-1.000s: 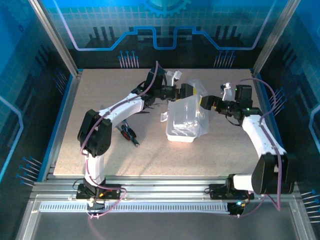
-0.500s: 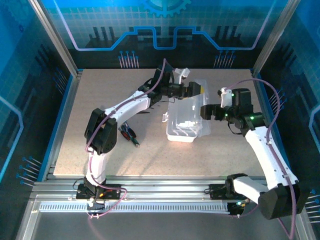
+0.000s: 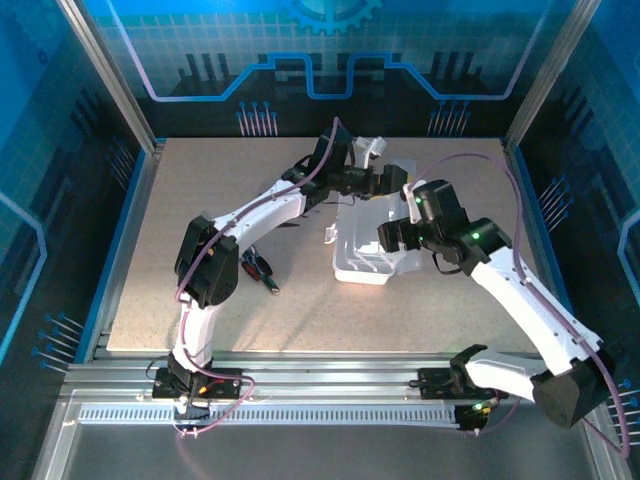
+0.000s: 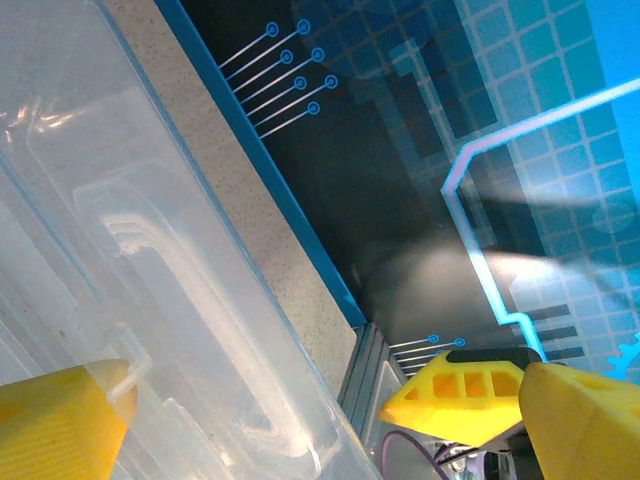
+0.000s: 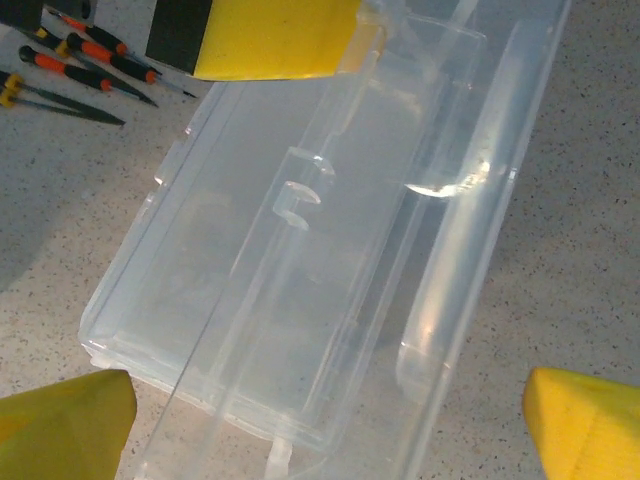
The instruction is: Pack the tool kit
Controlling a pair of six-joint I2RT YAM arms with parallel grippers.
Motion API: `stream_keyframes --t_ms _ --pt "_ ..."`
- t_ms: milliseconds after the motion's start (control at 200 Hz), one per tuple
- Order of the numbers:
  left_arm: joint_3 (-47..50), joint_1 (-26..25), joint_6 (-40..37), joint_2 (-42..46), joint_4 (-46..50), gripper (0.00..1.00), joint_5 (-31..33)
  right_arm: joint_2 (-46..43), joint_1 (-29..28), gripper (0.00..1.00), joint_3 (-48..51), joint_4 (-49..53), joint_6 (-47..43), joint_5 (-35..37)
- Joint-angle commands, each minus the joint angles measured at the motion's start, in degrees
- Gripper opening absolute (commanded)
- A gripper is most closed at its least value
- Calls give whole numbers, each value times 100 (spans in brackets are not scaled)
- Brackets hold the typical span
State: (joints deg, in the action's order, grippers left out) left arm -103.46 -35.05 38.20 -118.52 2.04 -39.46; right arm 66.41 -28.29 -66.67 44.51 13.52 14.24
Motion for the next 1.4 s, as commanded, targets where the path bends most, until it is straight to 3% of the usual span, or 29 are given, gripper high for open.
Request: stream_keyframes --t_ms 0,515,885,971,1121,1396 --pt "-175 -60 -205 -32 91 99 -26 213 -139 100 -223 250 180 492" --pt "63 164 -583 321 378 99 118 228 -218 100 -236 453 221 989" --pt "1399 857 -1247 1521 850 99 588 311 -213 100 -214 321 186 784" --pt "1775 1046 -1637 1739 1393 99 913 313 -212 100 -214 305 169 773" --pt "2045 1098 -2384 1648 2689 99 2157 320 -184 100 -210 282 133 730" --pt "2207 1081 -2393 1143 2804 99 2794 426 -167 100 -284 251 116 598"
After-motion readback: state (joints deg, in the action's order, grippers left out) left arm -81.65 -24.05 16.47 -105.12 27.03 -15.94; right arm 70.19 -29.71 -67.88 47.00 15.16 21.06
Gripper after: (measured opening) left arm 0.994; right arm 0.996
